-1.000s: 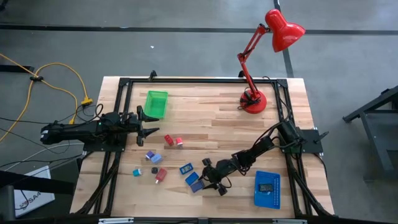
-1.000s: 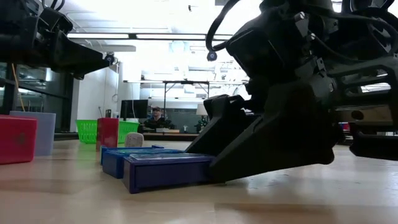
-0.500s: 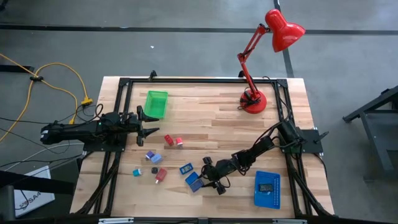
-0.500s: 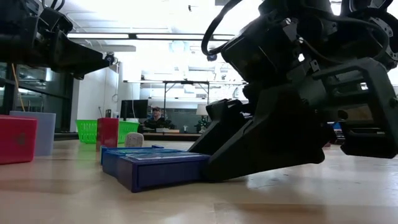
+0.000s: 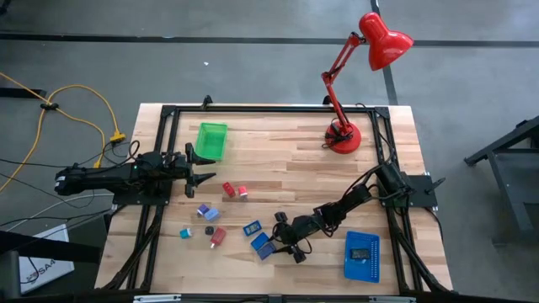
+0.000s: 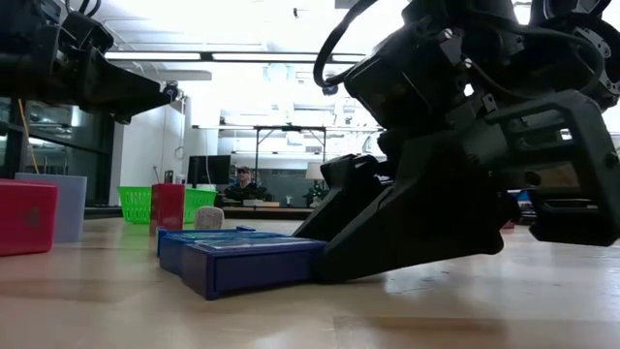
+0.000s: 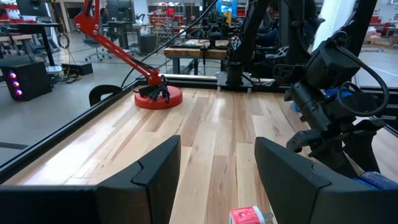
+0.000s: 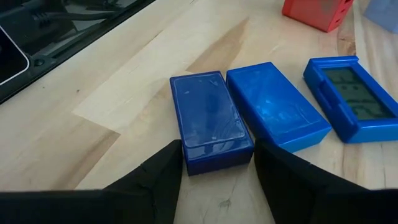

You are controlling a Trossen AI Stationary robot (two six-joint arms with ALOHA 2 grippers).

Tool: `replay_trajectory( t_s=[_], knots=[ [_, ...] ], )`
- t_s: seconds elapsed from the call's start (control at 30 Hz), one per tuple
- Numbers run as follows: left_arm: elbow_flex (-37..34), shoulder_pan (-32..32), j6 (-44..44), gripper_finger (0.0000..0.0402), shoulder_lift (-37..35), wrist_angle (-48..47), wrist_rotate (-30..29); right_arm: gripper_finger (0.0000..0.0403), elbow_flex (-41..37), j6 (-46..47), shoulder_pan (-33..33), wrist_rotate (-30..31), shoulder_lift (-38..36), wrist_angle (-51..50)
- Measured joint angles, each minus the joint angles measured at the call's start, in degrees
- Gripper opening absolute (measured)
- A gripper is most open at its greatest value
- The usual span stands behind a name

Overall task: Pick & Place Office items
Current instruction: Put the dark blue digital timer into the blue bin

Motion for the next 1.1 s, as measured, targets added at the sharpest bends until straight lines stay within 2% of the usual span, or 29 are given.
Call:
replay_trajectory(
  t_s=[0.27, 1.1],
  knots=[
    [0.00, 0.02, 0.01, 0.0199, 0.00, 0.00, 0.00, 0.0153, 0.00, -0.02, -0.02, -0.02, 0.00, -0.02],
    [0.00, 0.02, -0.01, 0.0199, 0.00, -0.02, 0.00, 0.0148, 0.00, -0.08, 0.00, -1.26, 0.00, -0.04]
  ],
)
